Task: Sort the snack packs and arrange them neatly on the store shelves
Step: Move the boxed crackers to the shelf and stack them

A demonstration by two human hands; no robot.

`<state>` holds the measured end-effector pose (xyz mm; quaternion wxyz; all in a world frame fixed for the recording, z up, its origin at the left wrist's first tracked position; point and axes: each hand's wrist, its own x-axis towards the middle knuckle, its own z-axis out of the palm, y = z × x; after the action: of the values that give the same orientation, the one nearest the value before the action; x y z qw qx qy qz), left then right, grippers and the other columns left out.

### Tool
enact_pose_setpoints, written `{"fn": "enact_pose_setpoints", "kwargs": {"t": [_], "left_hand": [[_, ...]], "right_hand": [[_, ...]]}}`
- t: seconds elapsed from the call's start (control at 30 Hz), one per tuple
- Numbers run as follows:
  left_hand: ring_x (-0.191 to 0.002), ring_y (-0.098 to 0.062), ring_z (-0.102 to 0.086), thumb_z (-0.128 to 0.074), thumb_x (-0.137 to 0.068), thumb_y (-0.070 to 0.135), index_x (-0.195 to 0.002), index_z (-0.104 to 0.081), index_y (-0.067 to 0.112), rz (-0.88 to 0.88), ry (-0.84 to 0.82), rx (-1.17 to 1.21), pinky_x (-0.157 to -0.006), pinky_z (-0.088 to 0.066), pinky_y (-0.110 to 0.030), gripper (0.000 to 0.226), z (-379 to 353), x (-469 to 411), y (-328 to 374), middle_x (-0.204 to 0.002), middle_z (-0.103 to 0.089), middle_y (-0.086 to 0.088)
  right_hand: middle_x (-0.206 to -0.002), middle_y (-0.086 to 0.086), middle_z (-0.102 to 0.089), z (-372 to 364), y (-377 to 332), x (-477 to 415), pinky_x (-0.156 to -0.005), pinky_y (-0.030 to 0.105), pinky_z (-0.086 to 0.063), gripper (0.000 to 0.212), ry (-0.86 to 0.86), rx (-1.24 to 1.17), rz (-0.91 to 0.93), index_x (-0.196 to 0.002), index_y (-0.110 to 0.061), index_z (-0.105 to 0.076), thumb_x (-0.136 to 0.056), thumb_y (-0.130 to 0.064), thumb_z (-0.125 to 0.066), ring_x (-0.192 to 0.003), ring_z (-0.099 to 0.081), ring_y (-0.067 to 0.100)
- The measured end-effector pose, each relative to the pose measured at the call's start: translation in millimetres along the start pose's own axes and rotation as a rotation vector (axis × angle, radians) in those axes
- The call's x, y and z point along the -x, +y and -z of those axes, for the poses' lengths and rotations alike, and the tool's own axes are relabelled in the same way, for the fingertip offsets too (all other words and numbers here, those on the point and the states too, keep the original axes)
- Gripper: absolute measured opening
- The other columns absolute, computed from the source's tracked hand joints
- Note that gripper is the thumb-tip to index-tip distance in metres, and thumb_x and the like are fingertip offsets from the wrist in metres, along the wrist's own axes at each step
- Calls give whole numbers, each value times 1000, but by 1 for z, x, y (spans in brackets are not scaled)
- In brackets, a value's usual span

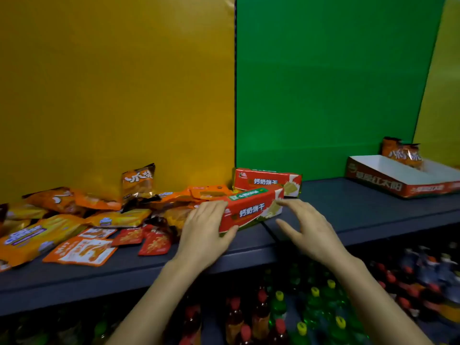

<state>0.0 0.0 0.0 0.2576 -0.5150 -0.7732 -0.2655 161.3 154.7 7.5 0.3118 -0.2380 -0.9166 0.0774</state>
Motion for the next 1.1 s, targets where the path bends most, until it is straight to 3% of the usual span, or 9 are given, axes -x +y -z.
{"fn": "enact_pose_setpoints", "kwargs": {"t": [0.17,0.33,0.47,0.63,0.87,1.1], "left_hand": [[-127,-13,-42,-55,-80,61,-135,-41,22,125,-102,-109,-104,-34,-29,69,-21,-46,4,-138,-46,5],[-122,-13,-48,-57,-72,69,-136,-40,23,272,-242,-171,-97,-43,-29,80,-31,-72,8,-137,-50,4],[-115,-12,-55,-57,-68,73,-132,-45,25,314,-255,-208,-91,-47,-26,81,-37,-81,13,-131,-56,6],[-116,-11,-55,-55,-67,75,-134,-43,26,301,-346,-277,-91,-46,-26,83,-35,-93,16,-132,-55,7],[-115,-12,-56,-53,-67,76,-133,-39,26,252,-499,-304,-92,-48,-26,84,-37,-103,12,-133,-54,7],[-112,-11,-58,-53,-68,75,-128,-41,26,224,-488,-280,-90,-50,-25,78,-38,-104,7,-131,-55,8]], "right_hand": [[-134,-4,-51,0,48,-58,-99,36,-41,42,21,-90,55,-131,-23,-48,-91,-35,-55,-125,-45,16],[-129,3,-53,-6,92,-112,-97,34,-39,43,8,-142,58,-131,-15,-50,-91,-28,-57,-121,-46,20],[-133,6,-51,-17,114,-153,-101,34,-36,45,-51,-99,68,-133,-12,-47,-92,-26,-56,-124,-44,22],[-143,7,-43,-32,129,-193,-108,36,-31,53,-158,-3,60,-139,-12,-40,-92,-30,-55,-133,-36,22],[-145,8,-41,-45,143,-213,-109,38,-35,69,-358,97,12,-143,-11,-32,-87,-36,-62,-131,-41,24],[-139,9,-44,-50,142,-223,-106,37,-28,73,-334,364,30,-139,-15,-36,-82,-55,-58,-128,-38,25]]}}
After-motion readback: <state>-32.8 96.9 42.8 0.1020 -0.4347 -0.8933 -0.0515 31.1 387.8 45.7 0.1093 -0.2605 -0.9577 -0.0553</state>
